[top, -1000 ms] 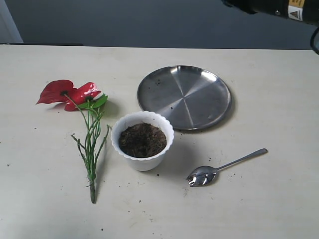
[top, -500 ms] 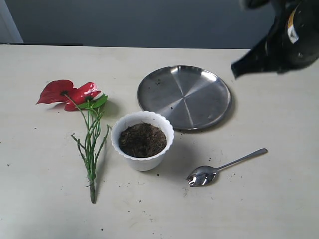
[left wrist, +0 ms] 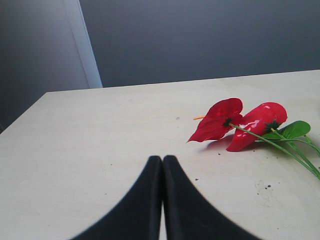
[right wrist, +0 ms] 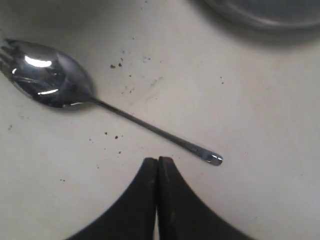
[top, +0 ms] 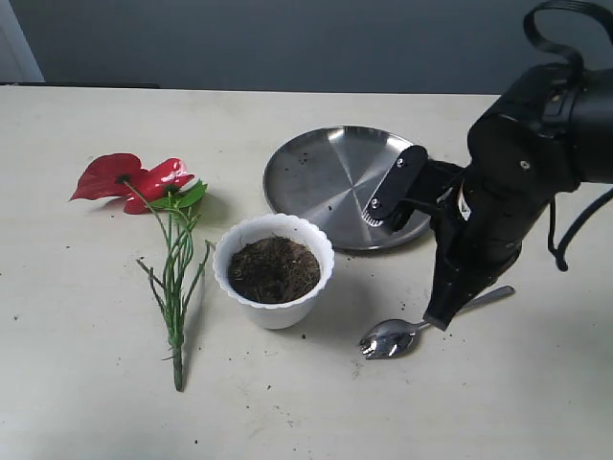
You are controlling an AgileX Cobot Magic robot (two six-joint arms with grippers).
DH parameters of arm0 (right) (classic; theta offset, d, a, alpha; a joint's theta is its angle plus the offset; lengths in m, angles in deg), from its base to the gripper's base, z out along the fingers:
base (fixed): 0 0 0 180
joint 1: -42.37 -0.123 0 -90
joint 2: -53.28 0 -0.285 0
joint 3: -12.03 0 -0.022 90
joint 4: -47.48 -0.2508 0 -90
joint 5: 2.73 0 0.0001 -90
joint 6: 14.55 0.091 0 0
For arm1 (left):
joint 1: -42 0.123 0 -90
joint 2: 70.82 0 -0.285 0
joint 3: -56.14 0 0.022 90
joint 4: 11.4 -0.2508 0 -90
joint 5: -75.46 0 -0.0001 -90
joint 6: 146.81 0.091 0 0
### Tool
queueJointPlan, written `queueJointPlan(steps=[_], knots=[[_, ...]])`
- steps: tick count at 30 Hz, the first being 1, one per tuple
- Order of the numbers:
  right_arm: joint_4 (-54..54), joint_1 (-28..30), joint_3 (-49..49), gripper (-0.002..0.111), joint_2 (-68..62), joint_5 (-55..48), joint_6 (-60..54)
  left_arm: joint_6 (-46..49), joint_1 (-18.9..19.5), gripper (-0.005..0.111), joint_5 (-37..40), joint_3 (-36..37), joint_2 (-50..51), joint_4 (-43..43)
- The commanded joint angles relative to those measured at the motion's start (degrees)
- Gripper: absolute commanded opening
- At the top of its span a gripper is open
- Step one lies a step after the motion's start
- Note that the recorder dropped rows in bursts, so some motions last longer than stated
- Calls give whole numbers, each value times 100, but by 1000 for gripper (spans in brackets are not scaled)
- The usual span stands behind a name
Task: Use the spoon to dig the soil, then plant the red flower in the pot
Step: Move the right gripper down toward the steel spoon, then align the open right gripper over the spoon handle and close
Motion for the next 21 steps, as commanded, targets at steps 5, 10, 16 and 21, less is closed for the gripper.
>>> queueJointPlan(steps=[5, 10, 16, 21], knots=[[227, 3, -14, 32, -453, 81, -273, -22, -41, 0, -19, -21, -30, 44], [379, 3, -14, 48, -820, 172, -310, -22, -41, 0, -8, -21, -30, 44], [570, 3, -14, 40, -1184, 136, -606, -22, -41, 0, -8, -21, -30, 44], [751, 3, -14, 45, -1339, 191, -825, -22, -41, 0, -8, -21, -30, 44]])
